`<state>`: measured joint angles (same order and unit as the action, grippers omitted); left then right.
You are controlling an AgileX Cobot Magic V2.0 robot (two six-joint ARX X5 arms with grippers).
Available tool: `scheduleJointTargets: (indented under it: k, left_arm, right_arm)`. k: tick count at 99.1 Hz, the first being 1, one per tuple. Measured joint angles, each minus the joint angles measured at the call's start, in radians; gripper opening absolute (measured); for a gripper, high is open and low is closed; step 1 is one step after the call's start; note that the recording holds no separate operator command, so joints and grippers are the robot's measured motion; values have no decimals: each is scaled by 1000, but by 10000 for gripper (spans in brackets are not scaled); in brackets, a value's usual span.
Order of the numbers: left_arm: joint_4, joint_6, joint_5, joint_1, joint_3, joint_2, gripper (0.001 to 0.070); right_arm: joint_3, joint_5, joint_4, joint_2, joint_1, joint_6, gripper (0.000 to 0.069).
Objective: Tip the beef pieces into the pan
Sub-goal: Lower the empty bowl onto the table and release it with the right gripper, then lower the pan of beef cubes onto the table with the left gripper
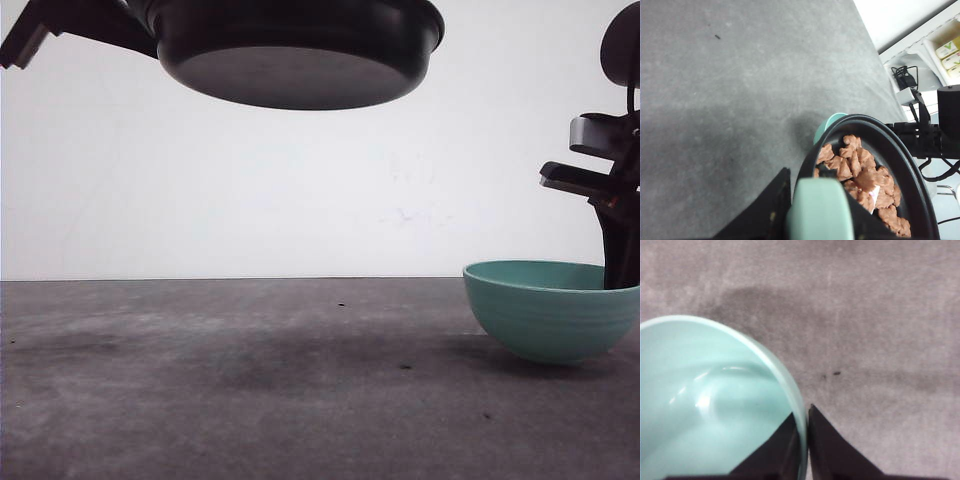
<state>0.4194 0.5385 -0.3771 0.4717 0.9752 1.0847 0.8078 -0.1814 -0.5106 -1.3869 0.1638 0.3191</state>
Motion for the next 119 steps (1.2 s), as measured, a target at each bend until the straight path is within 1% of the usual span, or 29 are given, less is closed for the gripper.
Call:
scheduleJointTargets:
  k: [3, 6, 10, 16, 19, 23, 30, 41, 45, 48, 51, 55, 58, 62, 66, 76, 89, 101, 110, 119]
  left_arm:
    - [2, 0, 0, 0, 0, 0, 52]
    - [2, 0, 0, 0, 0, 0, 52]
    - [1, 0, 0, 0, 0, 0, 52]
    - [0, 0, 3, 0, 0, 0, 52]
    - [0, 0, 6, 0, 0, 0, 52]
    - [-1, 0, 12, 0, 0, 0, 52]
    - [-9, 0, 28, 0, 0, 0, 52]
    - [-45, 0, 53, -4, 0, 14, 52]
    - [-66, 0, 55, -8, 0, 28, 52]
    - [-80, 0, 55, -13, 0, 41, 52]
    - [-93, 0, 56, -18, 0, 56, 52]
    - [-111, 0, 57, -23, 2, 81, 52]
    - [-121, 0, 58, -27, 2, 102, 52]
    - [-132, 0, 58, -32, 3, 135, 52]
    - [-140, 0, 59, -34, 4, 170, 52]
    - [-164, 0, 60, -35, 4, 270, 52]
    - [-224, 0, 57, -32, 4, 384, 52]
    - [-300, 6, 58, -23, 4, 461, 52]
    - [-350, 27, 58, -22, 4, 508, 52]
    - [-364, 44, 71, -22, 4, 540, 52]
  right_arm:
    - [0, 0, 3, 0, 1, 0, 38]
    - [0, 0, 8, 0, 1, 0, 73]
    - [0, 0, 11, 0, 1, 0, 140]
    - [0, 0, 12, 0, 1, 0, 262]
    - [0, 0, 12, 0, 1, 0, 309]
    - [0, 2, 10, 3, 1, -1, 355]
    - [0, 23, 5, 23, 1, -1, 393]
    - [7, 50, 2, 130, 1, -2, 409]
    - [22, 51, 0, 187, 1, -2, 403]
    - [39, 51, 0, 232, 1, -2, 374]
    - [58, 51, 3, 278, 2, -3, 313]
    - [83, 51, 11, 346, 8, -9, 196]
    - [101, 52, 15, 397, 16, -16, 127]
    - [122, 52, 24, 470, 29, -24, 73]
    - [140, 51, 27, 539, 42, -26, 45]
    - [166, 50, 28, 700, 69, -27, 17]
    - [166, 51, 2, 851, 78, -23, 10]
    - [166, 63, -73, 937, 78, -18, 10]
    - [166, 69, -129, 981, 78, -15, 10]
    - [166, 69, -185, 998, 78, -15, 10]
